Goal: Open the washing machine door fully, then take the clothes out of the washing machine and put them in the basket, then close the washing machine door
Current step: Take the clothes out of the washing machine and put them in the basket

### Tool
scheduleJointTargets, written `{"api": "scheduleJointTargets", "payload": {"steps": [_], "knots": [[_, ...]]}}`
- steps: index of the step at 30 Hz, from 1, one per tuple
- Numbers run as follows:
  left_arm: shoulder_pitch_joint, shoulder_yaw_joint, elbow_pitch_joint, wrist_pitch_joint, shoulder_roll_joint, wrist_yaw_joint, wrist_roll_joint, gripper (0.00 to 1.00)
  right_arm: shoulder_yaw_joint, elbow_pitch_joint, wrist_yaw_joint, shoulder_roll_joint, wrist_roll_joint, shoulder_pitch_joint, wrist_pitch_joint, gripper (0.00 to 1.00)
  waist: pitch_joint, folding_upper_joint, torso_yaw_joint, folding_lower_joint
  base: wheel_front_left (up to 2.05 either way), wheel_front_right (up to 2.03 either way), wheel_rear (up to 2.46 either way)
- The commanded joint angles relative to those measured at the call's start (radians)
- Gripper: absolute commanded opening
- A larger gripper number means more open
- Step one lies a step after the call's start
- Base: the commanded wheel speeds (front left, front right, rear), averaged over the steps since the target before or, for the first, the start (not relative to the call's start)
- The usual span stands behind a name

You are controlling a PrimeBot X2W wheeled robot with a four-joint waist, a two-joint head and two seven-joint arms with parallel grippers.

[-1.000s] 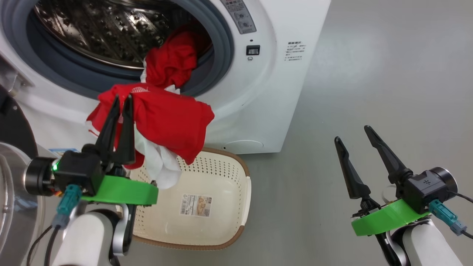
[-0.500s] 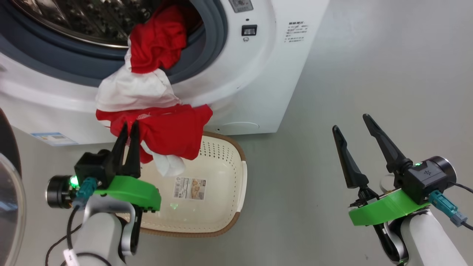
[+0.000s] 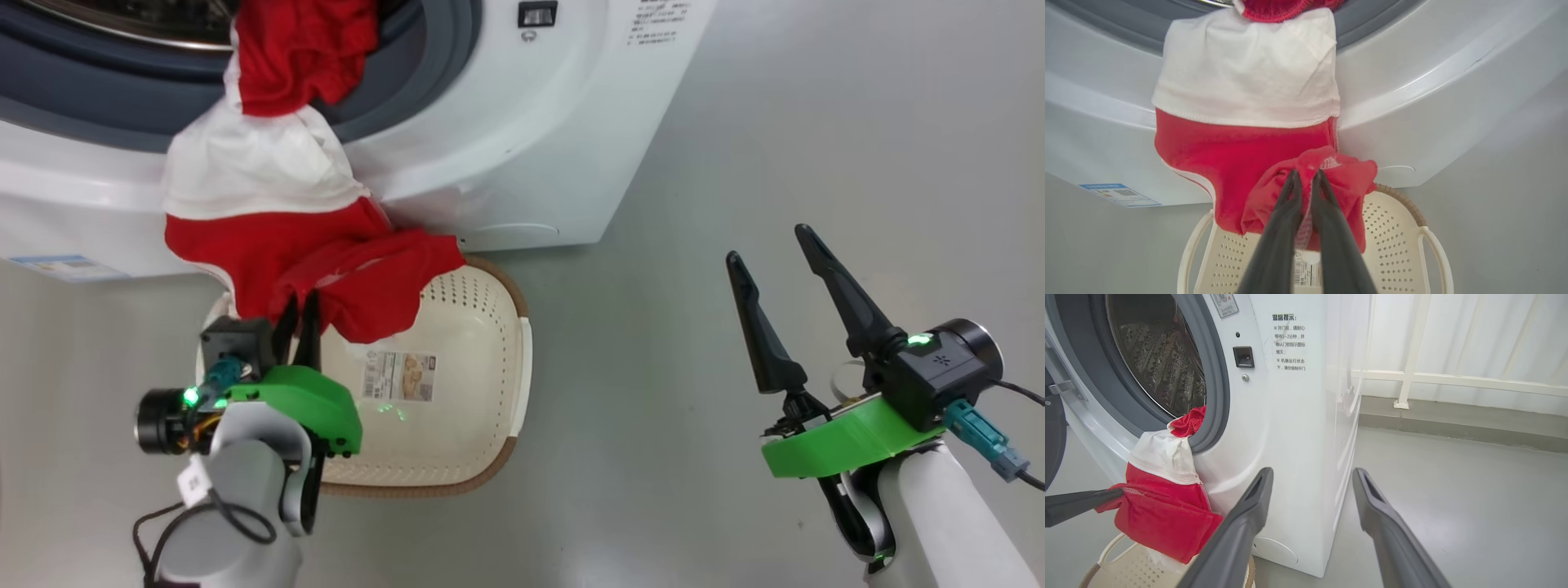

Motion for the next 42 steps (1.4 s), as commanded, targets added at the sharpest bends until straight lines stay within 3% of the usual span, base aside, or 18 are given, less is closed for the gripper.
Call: {"api": "scheduleJointTargets", "payload": {"steps": [1,16,30,31,32,33,34,35,42], "knots": [[-0.028,0.019,0.025,-0.013,0.018,-0.011,-0.009,0.0,0.031,-0.025,0.005,-0.001,0.001,-0.023,-0.006,1.0,0.033,0.0,-0.011,0.0,0.0,0.0,0.0],[-0.171,-0.003,0.368,-0.024,0.003,-0.034,-0.038,0.0,0.059,-0.023,0.005,0.0,0.011,-0.075,-0.006,1.0,0.146,0.0,-0.058,0.0,0.0,0.0,0.0],[-0.196,-0.015,0.443,0.002,0.004,-0.017,-0.058,0.0,0.071,-0.025,0.005,0.001,0.017,-0.104,-0.006,1.0,0.211,0.0,-0.082,0.0,0.0,0.0,0.0],[-0.198,-0.015,0.444,0.0,0.005,-0.013,-0.059,0.09,0.072,-0.025,0.005,0.001,0.017,-0.106,-0.006,1.0,0.214,0.0,-0.083,0.0,0.0,0.0,0.0],[-0.201,-0.016,0.445,-0.002,0.005,-0.011,-0.059,0.35,0.071,-0.025,0.005,0.001,0.017,-0.107,-0.006,1.0,0.217,0.0,-0.083,0.0,0.0,0.0,0.0],[-0.203,-0.016,0.445,-0.003,0.005,-0.01,-0.061,0.47,0.071,-0.025,0.005,0.001,0.016,-0.108,-0.006,1.0,0.22,0.0,-0.083,0.0,0.0,0.0,0.0],[-0.205,-0.016,0.446,-0.004,0.006,-0.008,-0.063,0.8,0.07,-0.025,0.005,0.0,0.017,-0.108,-0.006,1.0,0.223,0.0,-0.083,0.0,0.0,0.0,0.0],[-0.208,-0.017,0.447,-0.006,0.007,-0.008,-0.064,1.0,0.07,-0.025,0.005,0.0,0.017,-0.109,-0.006,1.0,0.225,0.0,-0.083,0.0,0.0,0.0,0.0],[-0.226,-0.019,0.448,-0.019,0.006,-0.013,-0.074,1.0,0.062,-0.024,0.005,-0.002,0.014,-0.113,-0.006,1.0,0.231,0.0,-0.074,0.0,0.0,0.0,0.0]]}}
